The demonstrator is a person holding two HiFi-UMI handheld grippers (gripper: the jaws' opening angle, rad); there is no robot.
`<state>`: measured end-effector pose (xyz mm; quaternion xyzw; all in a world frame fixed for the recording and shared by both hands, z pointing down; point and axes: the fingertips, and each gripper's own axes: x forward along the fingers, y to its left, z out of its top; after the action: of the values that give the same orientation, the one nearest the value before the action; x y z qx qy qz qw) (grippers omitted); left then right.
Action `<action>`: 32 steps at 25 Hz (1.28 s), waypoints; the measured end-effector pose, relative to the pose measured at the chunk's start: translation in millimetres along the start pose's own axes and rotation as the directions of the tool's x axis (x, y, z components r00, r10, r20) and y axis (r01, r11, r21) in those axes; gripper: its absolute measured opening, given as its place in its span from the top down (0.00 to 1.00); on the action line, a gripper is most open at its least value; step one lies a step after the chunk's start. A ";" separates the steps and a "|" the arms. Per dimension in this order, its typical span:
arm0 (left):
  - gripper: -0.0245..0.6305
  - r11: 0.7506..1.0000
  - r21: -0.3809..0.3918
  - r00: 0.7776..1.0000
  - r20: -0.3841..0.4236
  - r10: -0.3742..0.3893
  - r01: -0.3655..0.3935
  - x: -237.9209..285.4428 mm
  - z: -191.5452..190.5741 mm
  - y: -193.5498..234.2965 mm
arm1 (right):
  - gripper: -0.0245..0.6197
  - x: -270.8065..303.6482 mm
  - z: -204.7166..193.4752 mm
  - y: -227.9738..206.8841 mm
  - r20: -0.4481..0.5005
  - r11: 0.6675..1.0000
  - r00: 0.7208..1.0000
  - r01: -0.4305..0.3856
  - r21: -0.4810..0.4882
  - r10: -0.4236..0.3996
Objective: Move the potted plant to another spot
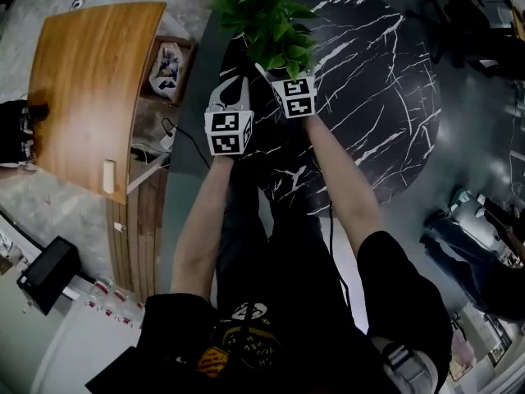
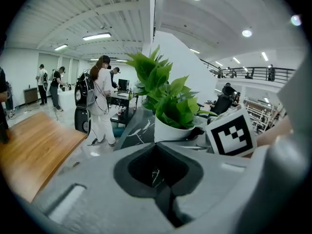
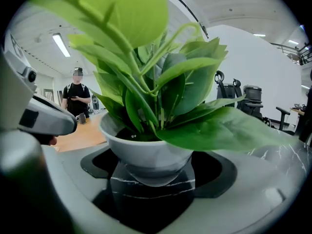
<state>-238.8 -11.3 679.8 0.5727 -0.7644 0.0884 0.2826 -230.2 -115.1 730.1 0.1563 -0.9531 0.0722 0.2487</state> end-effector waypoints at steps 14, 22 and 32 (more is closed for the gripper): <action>0.96 0.992 0.034 0.992 -0.028 -0.122 0.123 -77.8 -48.9 -29.2 | 0.22 -88.8 -59.1 74.5 -0.005 0.999 0.999 0.049 0.019 -0.049; 0.96 0.980 0.031 0.978 -0.072 -0.196 0.199 -140.1 -104.4 -63.9 | 0.22 -155.4 -102.0 113.6 -0.060 0.995 0.994 0.089 0.044 -0.086; 0.96 0.969 0.025 0.966 -0.097 -0.241 0.244 -190.1 -158.8 -141.3 | 0.22 -240.5 -152.2 137.1 -0.086 0.994 0.992 0.100 0.052 -0.095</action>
<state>-20.5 172.1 682.7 0.6622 -0.6729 0.0935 0.3160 -8.2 109.6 734.1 0.2067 -0.9307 0.0932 0.2869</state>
